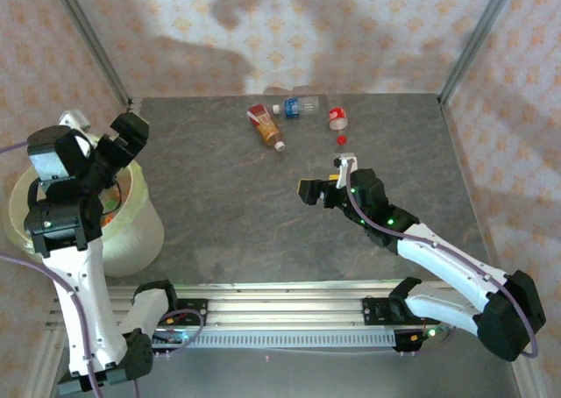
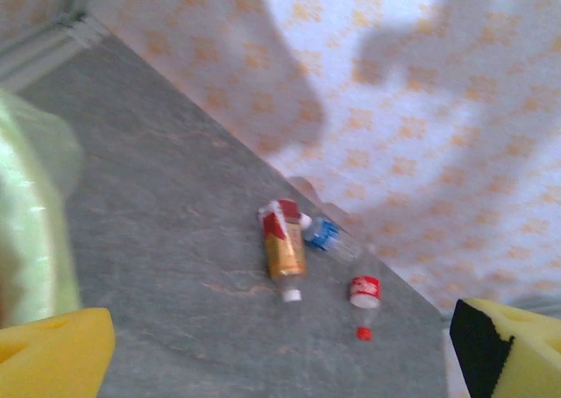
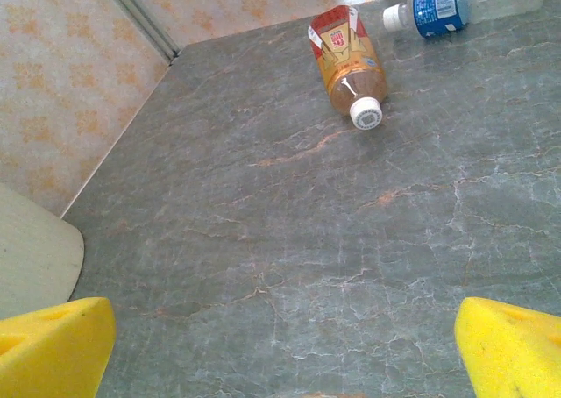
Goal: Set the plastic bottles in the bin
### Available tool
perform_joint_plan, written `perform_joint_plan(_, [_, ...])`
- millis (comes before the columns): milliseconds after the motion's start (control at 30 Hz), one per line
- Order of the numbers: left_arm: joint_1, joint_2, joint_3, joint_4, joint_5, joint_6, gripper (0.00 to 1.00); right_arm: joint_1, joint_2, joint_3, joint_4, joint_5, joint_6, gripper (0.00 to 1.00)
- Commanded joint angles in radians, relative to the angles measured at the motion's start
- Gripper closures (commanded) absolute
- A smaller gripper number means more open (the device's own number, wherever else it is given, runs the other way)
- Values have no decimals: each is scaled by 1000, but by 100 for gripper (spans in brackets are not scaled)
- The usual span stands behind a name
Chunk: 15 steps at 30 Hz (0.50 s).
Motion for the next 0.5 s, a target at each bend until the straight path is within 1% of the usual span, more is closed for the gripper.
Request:
perform_joint_plan(0, [-78,13,-16,121,24,-57,1,1,-27,0,-4,59,32,1])
perform_joint_plan(200, [-282,69,-20,187,-53,-50,0,1,-68,-26,-25,200,94,1])
perform_joint_plan(333, [-438,147,1,197,-143,-16,0,-1,-85,-36,-80,329,147,1])
perform_joint_plan(400, [-509,199,17,201,-185,-1,0,-3,-91,-44,-93,356,163,1])
perform_joint_plan(467, [-574,263,32,205,-240,0,0,-4,-95,-50,-100,346,168,1])
